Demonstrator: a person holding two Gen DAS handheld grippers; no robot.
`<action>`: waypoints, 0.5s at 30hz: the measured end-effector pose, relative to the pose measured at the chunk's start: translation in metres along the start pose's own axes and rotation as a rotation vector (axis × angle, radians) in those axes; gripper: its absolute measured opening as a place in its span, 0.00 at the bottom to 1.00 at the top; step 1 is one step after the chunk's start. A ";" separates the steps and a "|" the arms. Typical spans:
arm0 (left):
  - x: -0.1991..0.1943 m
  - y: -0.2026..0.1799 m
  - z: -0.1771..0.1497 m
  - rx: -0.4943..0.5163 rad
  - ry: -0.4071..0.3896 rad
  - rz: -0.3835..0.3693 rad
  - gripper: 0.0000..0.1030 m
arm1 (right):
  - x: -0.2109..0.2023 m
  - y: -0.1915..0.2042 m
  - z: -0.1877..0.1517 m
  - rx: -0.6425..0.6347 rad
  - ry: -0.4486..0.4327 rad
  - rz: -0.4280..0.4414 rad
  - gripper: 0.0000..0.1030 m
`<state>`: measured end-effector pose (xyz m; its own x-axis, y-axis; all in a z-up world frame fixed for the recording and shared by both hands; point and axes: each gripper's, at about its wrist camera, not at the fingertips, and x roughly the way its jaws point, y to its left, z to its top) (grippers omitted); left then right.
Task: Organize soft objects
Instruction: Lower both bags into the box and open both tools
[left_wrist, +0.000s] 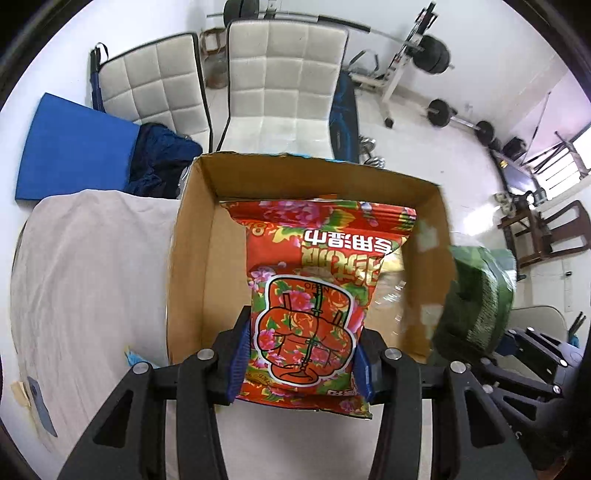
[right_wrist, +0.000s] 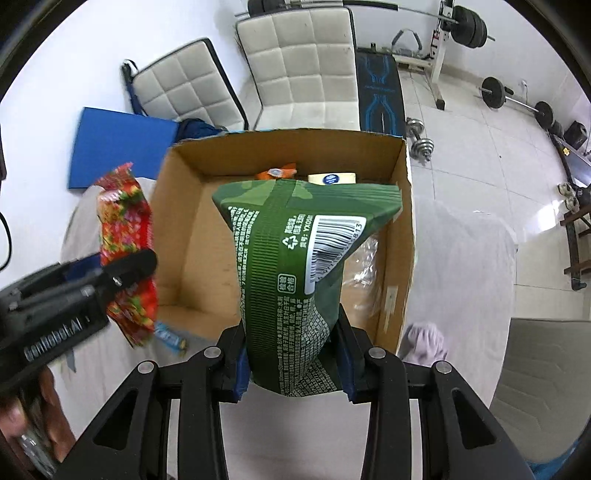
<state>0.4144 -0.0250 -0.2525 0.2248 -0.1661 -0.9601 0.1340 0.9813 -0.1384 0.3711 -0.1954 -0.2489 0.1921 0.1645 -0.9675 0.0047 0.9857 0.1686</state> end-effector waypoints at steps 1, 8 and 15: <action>0.010 0.004 0.007 -0.005 0.016 0.009 0.43 | 0.012 -0.003 0.004 0.004 0.019 -0.005 0.39; 0.080 0.024 0.039 -0.033 0.120 0.046 0.43 | 0.085 -0.017 0.006 0.040 0.140 -0.022 0.39; 0.129 0.029 0.054 -0.020 0.188 0.081 0.43 | 0.141 -0.027 -0.006 0.067 0.230 -0.028 0.39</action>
<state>0.4991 -0.0227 -0.3673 0.0499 -0.0676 -0.9965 0.1037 0.9927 -0.0621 0.3917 -0.1985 -0.3906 -0.0374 0.1491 -0.9881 0.0737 0.9865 0.1461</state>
